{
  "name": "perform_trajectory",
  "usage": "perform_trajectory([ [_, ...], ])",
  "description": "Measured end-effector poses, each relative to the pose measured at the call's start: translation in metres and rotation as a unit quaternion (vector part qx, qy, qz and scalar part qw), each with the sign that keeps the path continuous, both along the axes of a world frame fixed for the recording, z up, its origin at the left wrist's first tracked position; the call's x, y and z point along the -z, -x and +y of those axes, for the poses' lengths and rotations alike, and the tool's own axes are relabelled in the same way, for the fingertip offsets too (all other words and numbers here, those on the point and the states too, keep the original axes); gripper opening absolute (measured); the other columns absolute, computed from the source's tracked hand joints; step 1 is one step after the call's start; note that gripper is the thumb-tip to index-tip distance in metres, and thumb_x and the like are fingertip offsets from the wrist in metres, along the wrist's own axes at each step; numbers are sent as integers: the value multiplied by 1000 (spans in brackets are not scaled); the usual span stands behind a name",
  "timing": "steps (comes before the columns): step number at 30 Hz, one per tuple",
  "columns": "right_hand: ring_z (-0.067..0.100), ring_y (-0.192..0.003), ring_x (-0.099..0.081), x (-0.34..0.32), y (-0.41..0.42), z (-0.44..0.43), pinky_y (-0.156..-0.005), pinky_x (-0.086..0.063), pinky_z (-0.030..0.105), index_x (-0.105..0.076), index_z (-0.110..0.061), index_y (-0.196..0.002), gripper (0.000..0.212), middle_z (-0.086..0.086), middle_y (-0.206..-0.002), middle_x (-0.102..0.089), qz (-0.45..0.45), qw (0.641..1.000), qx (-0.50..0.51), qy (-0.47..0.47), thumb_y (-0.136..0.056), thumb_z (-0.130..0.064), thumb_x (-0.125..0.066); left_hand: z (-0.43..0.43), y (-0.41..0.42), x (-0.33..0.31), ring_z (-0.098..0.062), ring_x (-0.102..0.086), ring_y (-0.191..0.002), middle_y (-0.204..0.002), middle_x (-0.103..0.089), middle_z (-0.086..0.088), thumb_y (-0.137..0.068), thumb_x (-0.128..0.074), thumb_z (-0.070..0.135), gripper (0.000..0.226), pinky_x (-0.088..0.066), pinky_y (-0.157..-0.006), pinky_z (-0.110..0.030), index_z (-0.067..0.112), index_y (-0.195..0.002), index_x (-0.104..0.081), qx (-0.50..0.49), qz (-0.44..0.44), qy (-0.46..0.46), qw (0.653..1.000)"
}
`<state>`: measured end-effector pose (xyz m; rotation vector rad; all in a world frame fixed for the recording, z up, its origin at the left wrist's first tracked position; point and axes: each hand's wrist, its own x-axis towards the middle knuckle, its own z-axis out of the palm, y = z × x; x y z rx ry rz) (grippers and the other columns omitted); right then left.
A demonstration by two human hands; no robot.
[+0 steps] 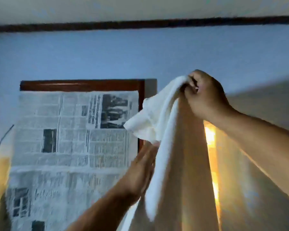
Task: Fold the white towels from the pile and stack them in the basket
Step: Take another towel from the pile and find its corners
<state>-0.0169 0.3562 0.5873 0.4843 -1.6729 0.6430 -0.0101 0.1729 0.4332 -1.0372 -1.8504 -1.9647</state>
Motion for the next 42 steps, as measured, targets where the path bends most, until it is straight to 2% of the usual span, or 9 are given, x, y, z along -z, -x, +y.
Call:
perform_trajectory([
  [2,16,-62,-41,-28,-37,39,-54,-33,26,-45,-11,-81,9,-3,-67,-49,32,998,50,-29,-89,-11,-49,47,-29,-50,-7,-64,-117,-123,-71,8,-103,-44,52,48,-48,-103,-27,20,-134,-60,21,50,14,998],
  [6,17,-67,-48,-59,-114,145,-56,-35,31,-50,-14,-87,10,-3,-74,-53,39,985,171,-5,-95,-21,-51,153,-65,-118,-4,-55,-62,-66,-61,15,-106,-46,43,38,-44,-65,-24,16,-88,-66,-66,188,25,980],
  [15,18,-70,-57,-64,-344,367,-58,-40,30,-61,-6,-91,25,4,-78,-61,-178,906,384,6,-81,-27,-71,397,-183,-188,-11,-55,-72,-72,-56,10,-105,-47,35,28,-40,-66,-26,20,-82,-52,-55,471,49,879],
  [20,21,-137,-33,-57,-478,435,-111,-33,35,-14,-41,-153,112,-4,-151,-21,-183,854,479,-88,-68,-31,-86,501,-275,-204,-12,-46,-71,-80,-48,12,-102,-47,29,21,-33,-66,-26,13,-90,-54,15,650,48,758],
  [23,16,-129,-42,-42,-516,469,-106,-37,31,-46,-30,-140,80,-5,-139,-46,-255,792,518,-196,-71,-42,-84,552,-312,-199,-16,-56,-73,-85,-59,10,-101,-50,27,16,-38,-64,-27,13,-101,-57,28,703,42,709],
  [27,11,-82,-59,-20,-549,513,-66,-43,25,-56,-30,-89,30,-8,-86,-62,-205,825,515,-112,-70,-52,-65,608,-343,-172,-9,-46,-61,-67,-47,11,-100,-51,49,29,-32,-55,-20,25,-85,-44,61,628,12,776],
  [31,20,-81,-58,4,-561,575,-67,-44,32,-58,-22,-90,32,0,-85,-62,-143,838,525,-35,-58,-24,-52,688,-363,-114,-10,-51,-58,-66,-54,9,-82,-64,69,46,-35,-52,-22,28,-75,-46,162,404,89,896],
  [37,22,-82,-59,50,-549,669,-66,-45,32,-62,-14,-93,20,4,-89,-65,-147,802,579,0,-75,-6,-61,773,-316,25,5,-61,-65,-77,-71,20,-87,-72,52,27,-47,-68,-17,28,-100,-75,369,156,338,851],
  [42,18,-83,-64,104,-542,733,-73,-54,36,-66,-24,-93,20,-2,-91,-70,-337,769,542,38,-78,-13,-73,820,-268,110,-18,-44,-58,-57,-52,0,-101,-57,32,37,-39,-58,-26,14,-69,-61,291,-17,171,941],
])
